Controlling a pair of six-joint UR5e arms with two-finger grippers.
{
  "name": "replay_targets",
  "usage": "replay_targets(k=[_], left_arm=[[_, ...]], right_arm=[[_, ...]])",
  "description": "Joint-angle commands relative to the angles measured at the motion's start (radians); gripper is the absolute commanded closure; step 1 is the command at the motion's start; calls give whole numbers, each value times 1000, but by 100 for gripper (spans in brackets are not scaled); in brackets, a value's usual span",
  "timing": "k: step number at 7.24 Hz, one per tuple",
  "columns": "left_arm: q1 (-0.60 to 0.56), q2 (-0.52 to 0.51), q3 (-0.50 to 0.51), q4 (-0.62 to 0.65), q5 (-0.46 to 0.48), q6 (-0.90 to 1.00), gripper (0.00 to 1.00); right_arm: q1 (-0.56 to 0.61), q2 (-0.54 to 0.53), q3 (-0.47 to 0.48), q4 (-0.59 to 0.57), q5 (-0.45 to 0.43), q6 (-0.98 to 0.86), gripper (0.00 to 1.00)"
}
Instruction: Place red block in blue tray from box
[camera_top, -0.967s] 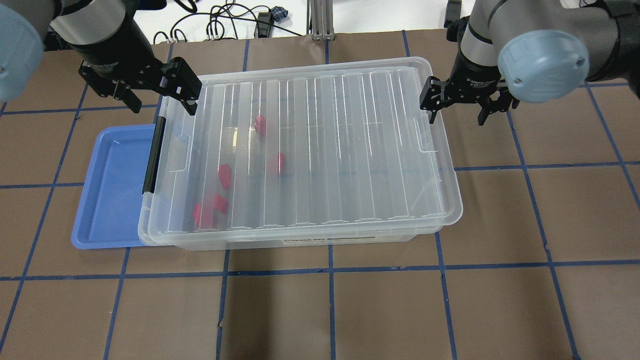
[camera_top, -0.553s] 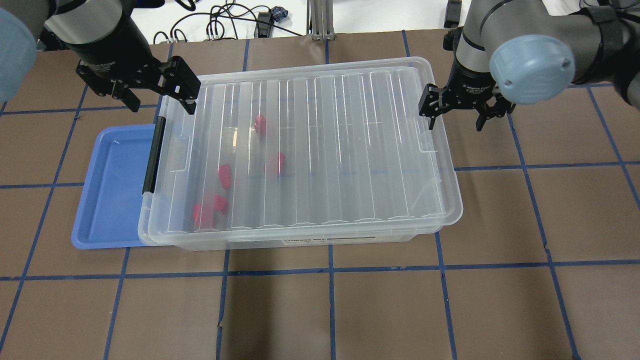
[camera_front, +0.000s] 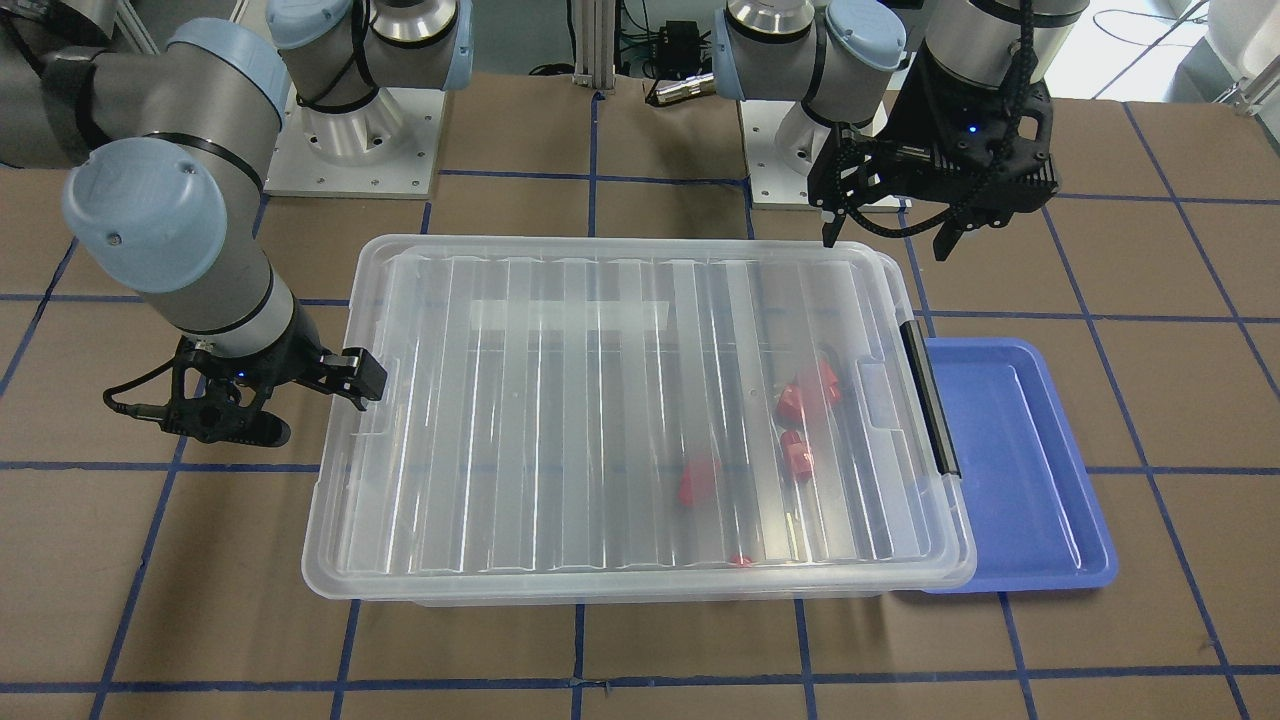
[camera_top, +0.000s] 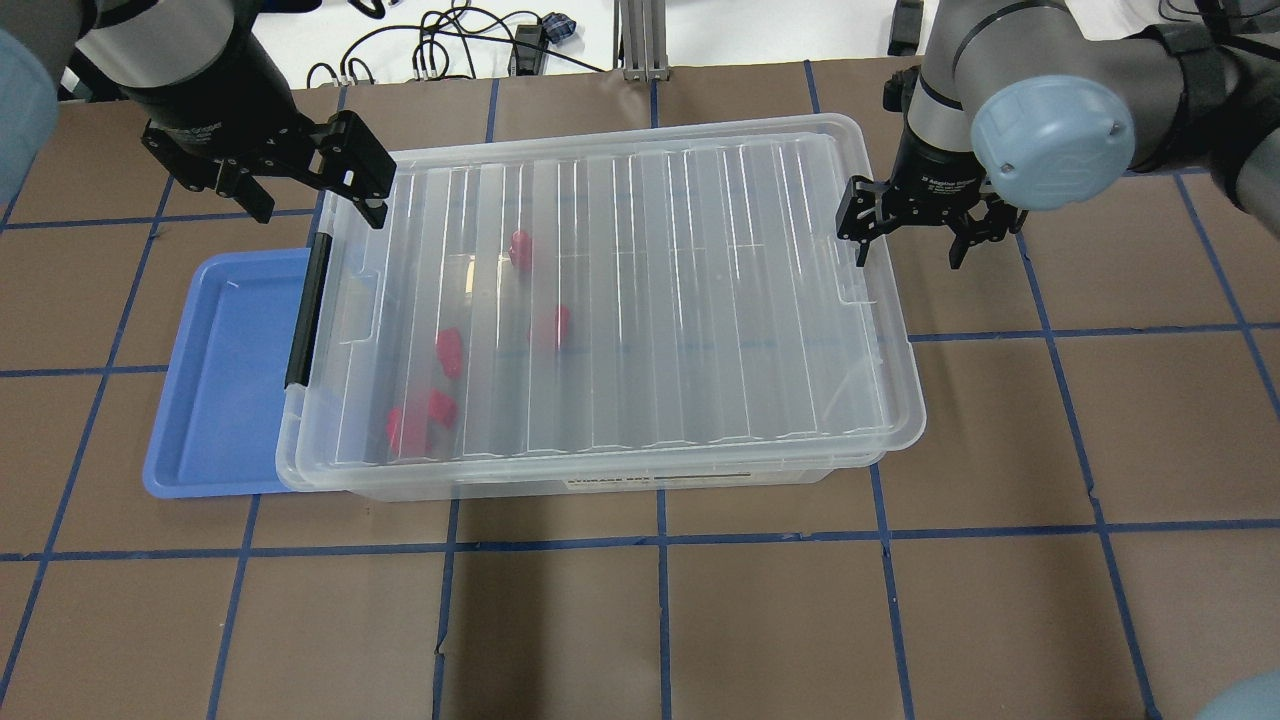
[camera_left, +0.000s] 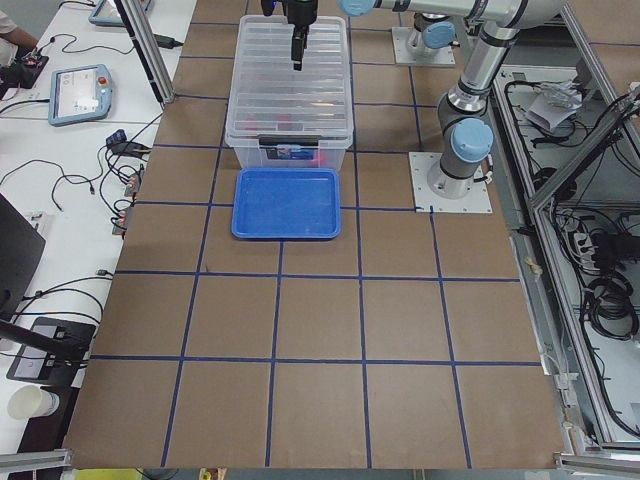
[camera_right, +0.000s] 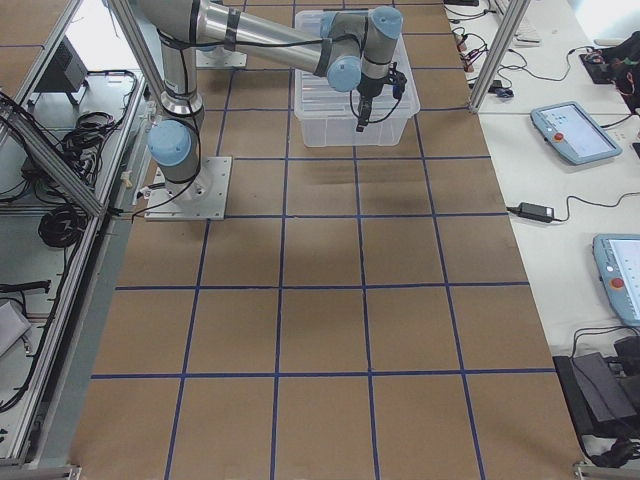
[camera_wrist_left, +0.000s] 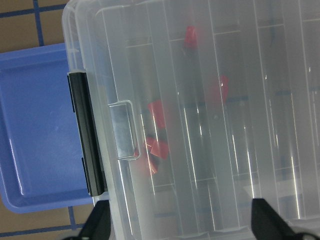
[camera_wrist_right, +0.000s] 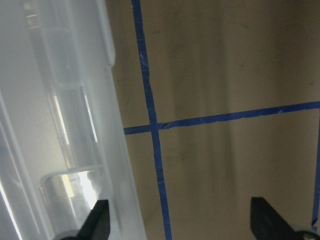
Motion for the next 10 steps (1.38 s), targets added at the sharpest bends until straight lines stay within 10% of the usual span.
replay_targets(k=[1,10], left_arm=[[0,0,1,0,0,3,0],[-3,-31,47,-34,5,3,0]], right_arm=[[-42,1,0,6,0,-2,0],[-275,-9,-2,-2,-86,-399,0]])
